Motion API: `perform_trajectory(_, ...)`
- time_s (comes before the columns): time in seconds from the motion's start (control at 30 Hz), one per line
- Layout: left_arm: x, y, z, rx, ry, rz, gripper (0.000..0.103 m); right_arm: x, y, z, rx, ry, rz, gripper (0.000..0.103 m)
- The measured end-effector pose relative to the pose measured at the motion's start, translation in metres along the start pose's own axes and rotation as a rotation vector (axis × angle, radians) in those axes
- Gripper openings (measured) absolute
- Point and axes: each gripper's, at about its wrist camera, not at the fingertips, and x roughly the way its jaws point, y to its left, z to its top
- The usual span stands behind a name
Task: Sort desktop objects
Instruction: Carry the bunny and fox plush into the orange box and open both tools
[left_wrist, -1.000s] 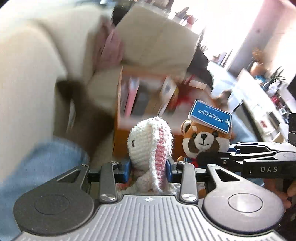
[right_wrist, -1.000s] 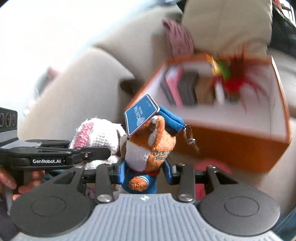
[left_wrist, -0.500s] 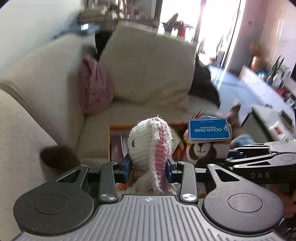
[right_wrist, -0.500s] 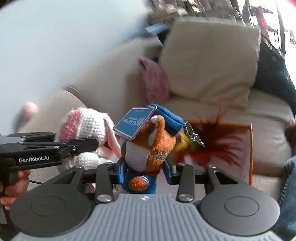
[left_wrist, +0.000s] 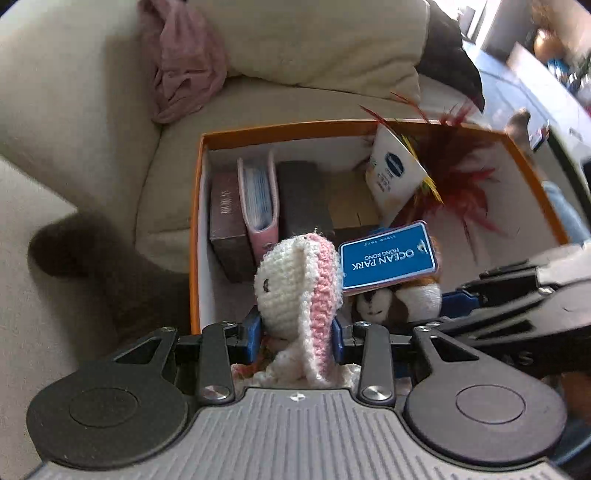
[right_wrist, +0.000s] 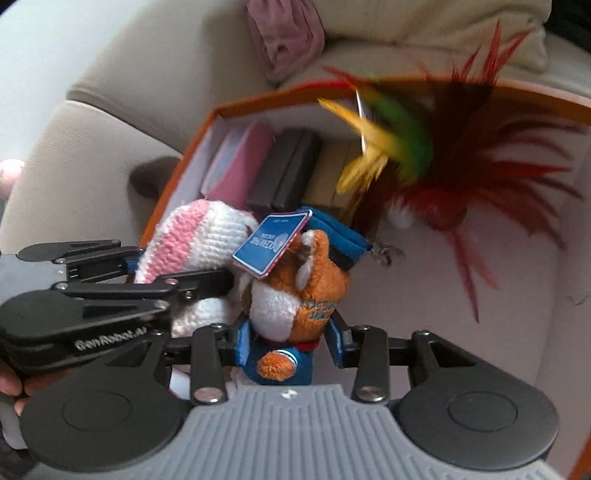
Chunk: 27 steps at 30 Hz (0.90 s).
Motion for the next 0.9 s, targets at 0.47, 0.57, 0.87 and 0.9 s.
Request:
perform_trajectory(0.47, -0.016, -0.002, -0.007, 0.121, -0.004, 0.005, 0.058, 0.005, -0.007, 0.0, 0.004, 0.021, -0.052, 0.047)
perform_trajectory(0.57, -0.019, 0.002, -0.011, 0.106, -0.029, 0.022, 0.045, 0.003, -0.005, -0.002, -0.01, 0.015, -0.056, 0.045)
perform_trajectory(0.87, -0.015, 0.007, -0.011, 0.072, -0.007, -0.007, 0.016, 0.01, -0.001, -0.003, 0.017, 0.033, -0.031, 0.03)
perform_trajectory(0.9, -0.016, 0.008, -0.01, 0.066, 0.004, -0.008, 0.015, 0.012, 0.002, -0.004, 0.017, 0.039, -0.021, 0.029)
